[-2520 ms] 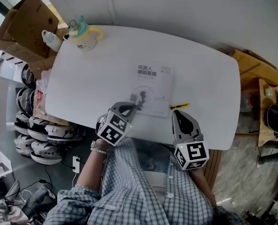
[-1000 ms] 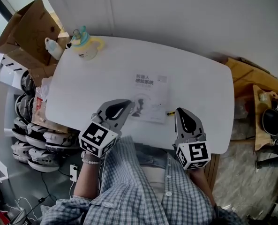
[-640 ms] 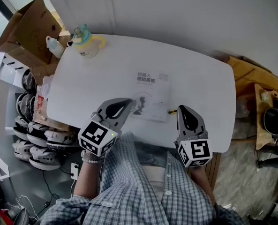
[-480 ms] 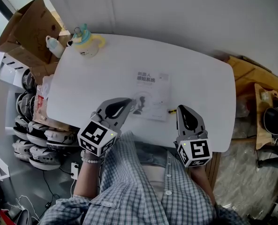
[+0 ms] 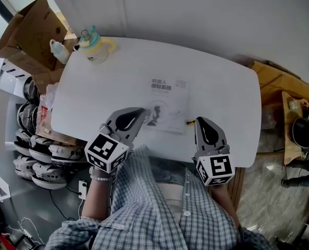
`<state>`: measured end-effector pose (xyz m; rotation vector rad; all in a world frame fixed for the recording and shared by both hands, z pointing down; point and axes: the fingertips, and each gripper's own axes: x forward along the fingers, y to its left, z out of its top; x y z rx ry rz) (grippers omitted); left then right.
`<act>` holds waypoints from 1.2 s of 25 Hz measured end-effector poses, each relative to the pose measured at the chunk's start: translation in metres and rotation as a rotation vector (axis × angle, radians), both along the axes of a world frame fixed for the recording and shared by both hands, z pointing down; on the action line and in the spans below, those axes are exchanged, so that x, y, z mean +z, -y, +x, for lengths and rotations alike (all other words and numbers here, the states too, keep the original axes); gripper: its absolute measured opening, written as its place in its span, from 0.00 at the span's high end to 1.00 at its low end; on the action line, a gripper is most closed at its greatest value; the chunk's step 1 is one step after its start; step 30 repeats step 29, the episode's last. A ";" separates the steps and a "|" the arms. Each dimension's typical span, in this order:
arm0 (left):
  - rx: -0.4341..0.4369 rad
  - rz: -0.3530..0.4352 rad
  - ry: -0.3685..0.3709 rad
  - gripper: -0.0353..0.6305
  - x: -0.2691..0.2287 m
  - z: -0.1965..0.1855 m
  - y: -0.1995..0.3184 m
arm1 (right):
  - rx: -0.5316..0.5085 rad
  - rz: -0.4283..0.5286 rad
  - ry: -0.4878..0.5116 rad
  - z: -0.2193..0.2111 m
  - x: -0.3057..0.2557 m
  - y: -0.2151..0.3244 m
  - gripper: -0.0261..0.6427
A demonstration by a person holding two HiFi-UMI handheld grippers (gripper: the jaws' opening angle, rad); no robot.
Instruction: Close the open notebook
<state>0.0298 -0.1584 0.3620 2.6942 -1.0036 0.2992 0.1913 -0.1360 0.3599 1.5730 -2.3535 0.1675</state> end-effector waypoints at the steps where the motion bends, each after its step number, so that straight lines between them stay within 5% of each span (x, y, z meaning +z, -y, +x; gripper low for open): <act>1: 0.002 0.001 -0.001 0.94 0.000 0.000 0.000 | -0.001 0.000 -0.001 0.000 0.000 -0.001 0.93; 30: 0.006 -0.007 -0.008 0.94 0.003 0.000 -0.004 | -0.004 -0.029 -0.014 -0.001 0.009 -0.011 0.93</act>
